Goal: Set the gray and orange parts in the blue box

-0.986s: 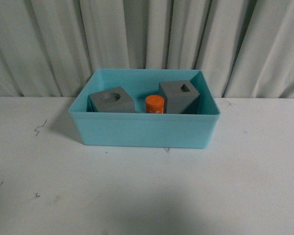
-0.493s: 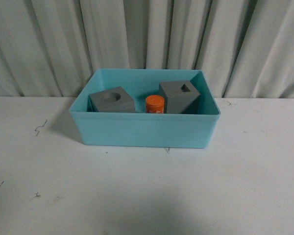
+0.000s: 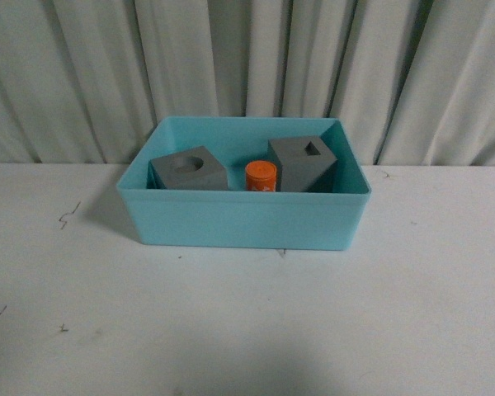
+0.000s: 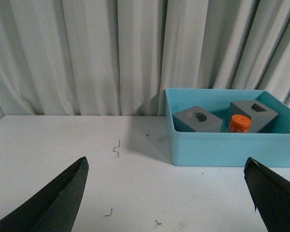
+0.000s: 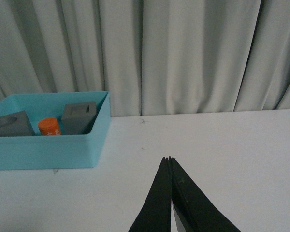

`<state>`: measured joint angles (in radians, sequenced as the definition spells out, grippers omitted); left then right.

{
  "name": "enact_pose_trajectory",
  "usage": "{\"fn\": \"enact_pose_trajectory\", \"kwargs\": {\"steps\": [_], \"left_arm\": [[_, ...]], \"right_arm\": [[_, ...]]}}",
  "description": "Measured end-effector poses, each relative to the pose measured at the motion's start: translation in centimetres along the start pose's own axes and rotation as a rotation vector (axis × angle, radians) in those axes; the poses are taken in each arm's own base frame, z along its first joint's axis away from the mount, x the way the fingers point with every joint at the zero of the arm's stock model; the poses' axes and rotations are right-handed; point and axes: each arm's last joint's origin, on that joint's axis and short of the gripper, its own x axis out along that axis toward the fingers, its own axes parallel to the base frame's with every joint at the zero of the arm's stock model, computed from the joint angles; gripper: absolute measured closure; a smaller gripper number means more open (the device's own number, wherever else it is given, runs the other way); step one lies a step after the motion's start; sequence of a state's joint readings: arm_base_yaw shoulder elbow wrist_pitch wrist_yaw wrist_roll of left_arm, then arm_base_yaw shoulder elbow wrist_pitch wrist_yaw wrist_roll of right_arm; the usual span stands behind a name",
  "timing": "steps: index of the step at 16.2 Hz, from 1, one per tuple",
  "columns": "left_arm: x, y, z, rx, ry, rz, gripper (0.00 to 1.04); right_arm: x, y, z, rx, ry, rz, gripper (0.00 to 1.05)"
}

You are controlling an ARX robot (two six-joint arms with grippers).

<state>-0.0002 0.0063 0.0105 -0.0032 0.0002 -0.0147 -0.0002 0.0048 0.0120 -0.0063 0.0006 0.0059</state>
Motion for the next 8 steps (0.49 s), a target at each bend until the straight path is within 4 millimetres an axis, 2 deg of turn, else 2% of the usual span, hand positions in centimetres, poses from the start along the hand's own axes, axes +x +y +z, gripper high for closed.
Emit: {"fn": "enact_pose_trajectory", "kwargs": {"steps": [6,8], "left_arm": [[0.00,0.00,0.00,0.000,0.000,0.000,0.07],[0.00,0.00,0.00,0.000,0.000,0.000,0.07]], "right_arm": [[-0.01,0.00,0.04,0.000,-0.004,0.000,1.03],[-0.01,0.00,0.04,-0.001,-0.004,0.000,0.83]]}}
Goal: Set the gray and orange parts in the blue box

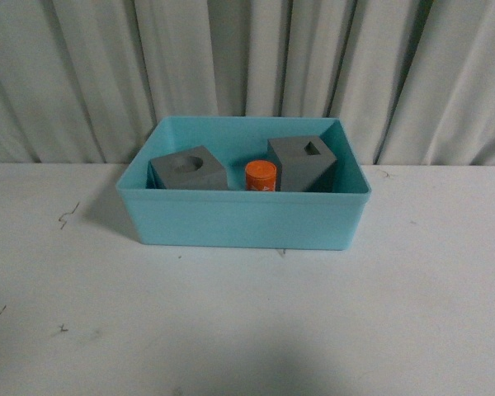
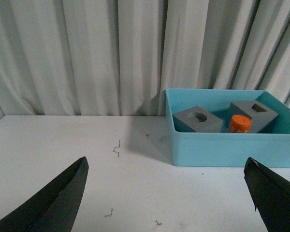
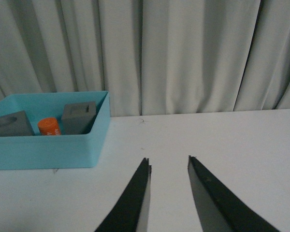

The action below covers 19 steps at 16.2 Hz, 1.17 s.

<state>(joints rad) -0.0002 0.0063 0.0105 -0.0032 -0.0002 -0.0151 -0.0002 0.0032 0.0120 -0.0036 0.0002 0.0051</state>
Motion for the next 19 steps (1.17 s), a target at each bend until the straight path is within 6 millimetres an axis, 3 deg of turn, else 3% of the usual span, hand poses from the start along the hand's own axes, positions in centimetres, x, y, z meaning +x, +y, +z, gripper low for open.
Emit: {"fn": "enact_pose_trajectory", "kwargs": {"steps": [6,19], "left_arm": [[0.00,0.00,0.00,0.000,0.000,0.000,0.07],[0.00,0.00,0.00,0.000,0.000,0.000,0.07]], "right_arm": [[0.00,0.00,0.00,0.000,0.000,0.000,0.08],[0.00,0.00,0.00,0.000,0.000,0.000,0.06]]}}
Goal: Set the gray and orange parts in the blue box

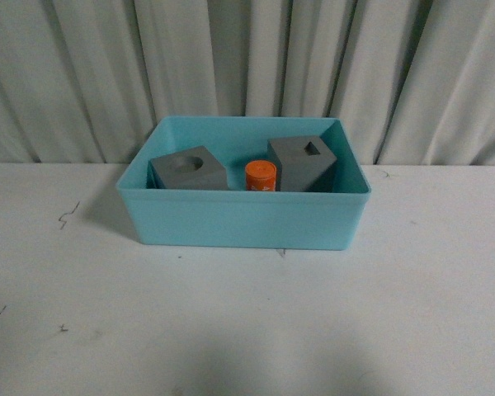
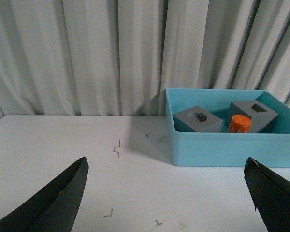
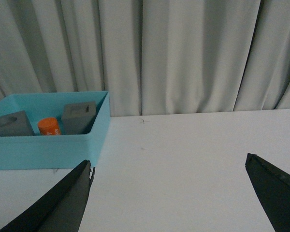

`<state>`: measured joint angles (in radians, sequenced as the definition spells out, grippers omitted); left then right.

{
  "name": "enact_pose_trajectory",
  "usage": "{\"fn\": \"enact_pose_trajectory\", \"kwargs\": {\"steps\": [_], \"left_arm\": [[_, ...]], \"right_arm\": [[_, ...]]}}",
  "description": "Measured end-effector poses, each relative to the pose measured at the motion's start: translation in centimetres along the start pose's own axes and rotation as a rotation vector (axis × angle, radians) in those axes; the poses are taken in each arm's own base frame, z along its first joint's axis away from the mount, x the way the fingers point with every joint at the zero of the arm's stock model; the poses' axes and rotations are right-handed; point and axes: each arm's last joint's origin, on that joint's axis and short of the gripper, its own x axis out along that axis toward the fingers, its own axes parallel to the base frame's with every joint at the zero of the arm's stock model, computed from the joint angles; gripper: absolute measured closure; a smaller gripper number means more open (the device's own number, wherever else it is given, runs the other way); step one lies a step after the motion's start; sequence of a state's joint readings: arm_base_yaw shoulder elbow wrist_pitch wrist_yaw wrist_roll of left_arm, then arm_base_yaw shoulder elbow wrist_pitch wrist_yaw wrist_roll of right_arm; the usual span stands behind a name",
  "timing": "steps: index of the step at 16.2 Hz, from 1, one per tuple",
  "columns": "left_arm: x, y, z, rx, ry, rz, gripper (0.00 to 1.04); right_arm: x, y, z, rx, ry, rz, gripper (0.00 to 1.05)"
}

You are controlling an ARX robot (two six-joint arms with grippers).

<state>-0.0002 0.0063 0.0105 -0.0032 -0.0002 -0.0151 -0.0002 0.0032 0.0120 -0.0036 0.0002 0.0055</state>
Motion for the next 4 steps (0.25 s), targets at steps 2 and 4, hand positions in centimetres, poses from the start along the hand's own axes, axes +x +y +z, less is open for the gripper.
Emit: {"fn": "enact_pose_trajectory", "kwargs": {"steps": [2,4], "left_arm": [[0.00,0.00,0.00,0.000,0.000,0.000,0.07],[0.00,0.00,0.00,0.000,0.000,0.000,0.07]], "right_arm": [[0.00,0.00,0.00,0.000,0.000,0.000,0.06],[0.00,0.00,0.00,0.000,0.000,0.000,0.06]]}}
